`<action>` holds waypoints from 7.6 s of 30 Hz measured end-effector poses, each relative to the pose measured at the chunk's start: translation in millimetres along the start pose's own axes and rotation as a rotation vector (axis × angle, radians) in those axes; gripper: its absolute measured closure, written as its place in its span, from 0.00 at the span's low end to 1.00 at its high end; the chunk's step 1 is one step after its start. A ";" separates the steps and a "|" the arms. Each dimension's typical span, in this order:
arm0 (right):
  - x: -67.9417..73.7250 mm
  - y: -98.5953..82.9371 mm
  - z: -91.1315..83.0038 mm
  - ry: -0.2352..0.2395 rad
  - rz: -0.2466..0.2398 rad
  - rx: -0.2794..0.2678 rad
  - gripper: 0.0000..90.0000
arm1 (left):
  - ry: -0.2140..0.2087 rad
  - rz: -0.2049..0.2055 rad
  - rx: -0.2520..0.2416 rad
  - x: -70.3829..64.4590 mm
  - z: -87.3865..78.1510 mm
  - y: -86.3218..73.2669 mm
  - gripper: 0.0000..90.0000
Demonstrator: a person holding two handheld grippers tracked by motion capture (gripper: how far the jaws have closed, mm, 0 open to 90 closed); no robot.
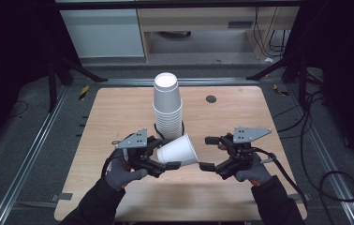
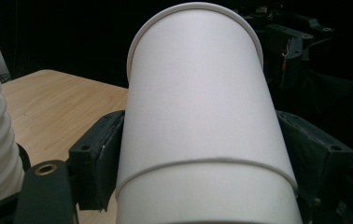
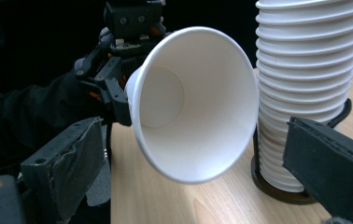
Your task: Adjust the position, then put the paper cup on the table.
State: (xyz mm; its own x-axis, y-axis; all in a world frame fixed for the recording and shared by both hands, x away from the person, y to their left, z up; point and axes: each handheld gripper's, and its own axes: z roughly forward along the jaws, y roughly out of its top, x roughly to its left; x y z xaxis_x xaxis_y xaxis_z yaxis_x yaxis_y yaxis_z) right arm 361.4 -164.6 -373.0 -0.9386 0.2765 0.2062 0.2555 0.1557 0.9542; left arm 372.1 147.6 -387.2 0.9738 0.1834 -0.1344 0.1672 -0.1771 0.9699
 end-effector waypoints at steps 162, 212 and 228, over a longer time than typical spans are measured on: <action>-128.8 22.6 -47.5 -0.875 0.269 0.758 0.11 | 0.572 -0.255 0.297 68.6 -95.8 -90.1 0.29; -167.9 -18.7 -41.0 -0.823 0.360 1.089 0.10 | 0.569 -0.258 0.323 70.5 -97.7 -92.7 0.31; -168.0 -22.1 -37.1 -0.825 0.309 1.081 0.07 | 0.568 -0.258 0.330 70.7 -97.5 -93.1 0.31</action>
State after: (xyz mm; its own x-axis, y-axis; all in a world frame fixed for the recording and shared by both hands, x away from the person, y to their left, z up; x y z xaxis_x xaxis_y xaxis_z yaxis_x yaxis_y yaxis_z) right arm 504.9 -249.7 -420.7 -0.5028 0.8473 -0.1708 0.8301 0.5285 0.1780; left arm 410.4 271.3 -467.1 0.6807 0.7195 -0.1374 0.5072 -0.3276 0.7971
